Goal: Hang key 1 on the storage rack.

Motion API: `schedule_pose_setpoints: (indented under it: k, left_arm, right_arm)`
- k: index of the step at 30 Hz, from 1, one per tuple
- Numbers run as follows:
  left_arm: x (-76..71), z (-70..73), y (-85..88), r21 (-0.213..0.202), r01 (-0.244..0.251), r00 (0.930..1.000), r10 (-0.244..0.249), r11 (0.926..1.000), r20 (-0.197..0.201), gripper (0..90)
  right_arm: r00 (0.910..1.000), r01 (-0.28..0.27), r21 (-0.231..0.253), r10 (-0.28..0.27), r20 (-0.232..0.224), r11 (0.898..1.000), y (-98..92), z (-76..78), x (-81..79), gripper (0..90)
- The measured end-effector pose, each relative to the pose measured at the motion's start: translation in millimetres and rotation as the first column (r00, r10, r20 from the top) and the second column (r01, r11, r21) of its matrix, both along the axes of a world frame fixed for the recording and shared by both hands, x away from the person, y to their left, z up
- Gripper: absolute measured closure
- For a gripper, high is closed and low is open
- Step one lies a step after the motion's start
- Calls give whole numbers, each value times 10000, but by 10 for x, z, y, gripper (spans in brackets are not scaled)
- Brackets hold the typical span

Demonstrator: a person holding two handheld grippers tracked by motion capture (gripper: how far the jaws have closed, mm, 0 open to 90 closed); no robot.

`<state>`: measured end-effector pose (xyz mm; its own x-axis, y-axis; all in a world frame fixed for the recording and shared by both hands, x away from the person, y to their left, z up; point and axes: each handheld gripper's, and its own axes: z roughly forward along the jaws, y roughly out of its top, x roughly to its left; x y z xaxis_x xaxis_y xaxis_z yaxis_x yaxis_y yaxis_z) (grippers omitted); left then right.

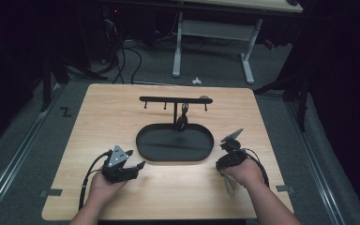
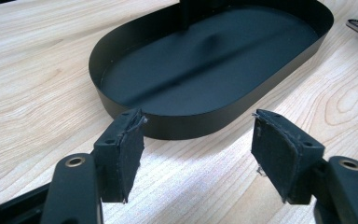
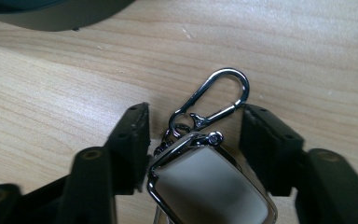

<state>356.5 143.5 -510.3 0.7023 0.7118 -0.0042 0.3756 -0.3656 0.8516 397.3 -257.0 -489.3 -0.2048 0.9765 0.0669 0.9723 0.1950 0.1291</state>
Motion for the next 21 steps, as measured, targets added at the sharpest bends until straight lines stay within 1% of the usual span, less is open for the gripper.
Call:
schedule_pose_setpoints:
  k: [1, 2, 3, 4, 5, 7, 9, 10, 12, 13, 16, 17, 18, 21]
  left_arm:
    - [1, 0, 0, 2, 0, 10000, 0, 10000, 6, 346]
    - [1, 0, 0, 3, 1, 10000, -1, 10000, 5, 346]
    - [0, 0, 0, 7, -1, 10000, 1, 10000, 6, 345]
    - [-1, 1, 0, 1, 2, 10000, -2, 10000, 13, 346]
    - [-1, 1, 0, 1, 2, 10000, -2, 10000, 13, 346]
    - [-2, 1, 0, 24, 17, 10000, -17, 10000, 22, 346]
    - [-1, 0, 1, 16, 3, 10000, -3, 10000, -4, 345]
    - [-2, 2, 2, 15, -4, 10000, 4, 10000, 0, 345]
    - [-6, 4, 4, 13, 7, 10000, -7, 10000, 6, 345]
    - [-7, 6, 5, 35, 16, 10000, -16, 10000, 18, 345]
    - [-4, 5, 6, 22, 12, 10000, -12, 10000, 16, 345]
    - [-3, 5, 7, 20, 13, 10000, -13, 10000, 10, 345]
    - [-2, 3, 6, 21, 9, 10000, -9, 10000, 9, 345]
    - [-1, 2, 3, 9, 12, 10000, -12, 10000, 24, 346]
  right_arm:
    - [9999, -142, -63, 142, 18, 9999, 4, 6, 2, 485]
    - [9996, -242, -126, 244, 154, 9996, 30, 4, -3, 535]
    - [9977, -614, -351, 623, 268, 9975, 73, 7, -9, 596]
    - [9965, -755, -430, 770, 323, 9962, 92, 6, -12, 623]
    - [9965, -755, -430, 770, 323, 9962, 92, 6, -12, 623]
    - [9922, -1150, -643, 1178, 409, 9913, 139, 6, -14, 679]
    - [9878, -1452, -720, 1487, 465, 9868, 179, 6, -16, 696]
    - [9860, -1564, -728, 1600, 469, 9850, 197, 18, -16, 726]
    - [9837, -1668, -814, 1715, 546, 9826, 206, 58, -17, 748]
    - [9836, -1674, -769, 1718, 545, 9829, 205, 67, -19, 761]
    - [9820, -1740, -776, 1789, 610, 9817, 180, 103, -29, 839]
    - [9816, -1744, -739, 1793, 654, 9819, 172, 105, -33, 847]
    - [9813, -1752, -807, 1806, 660, 9812, 166, 111, -34, 848]
    - [9833, -1638, -720, 1688, 687, 9839, 137, 114, -35, 841]
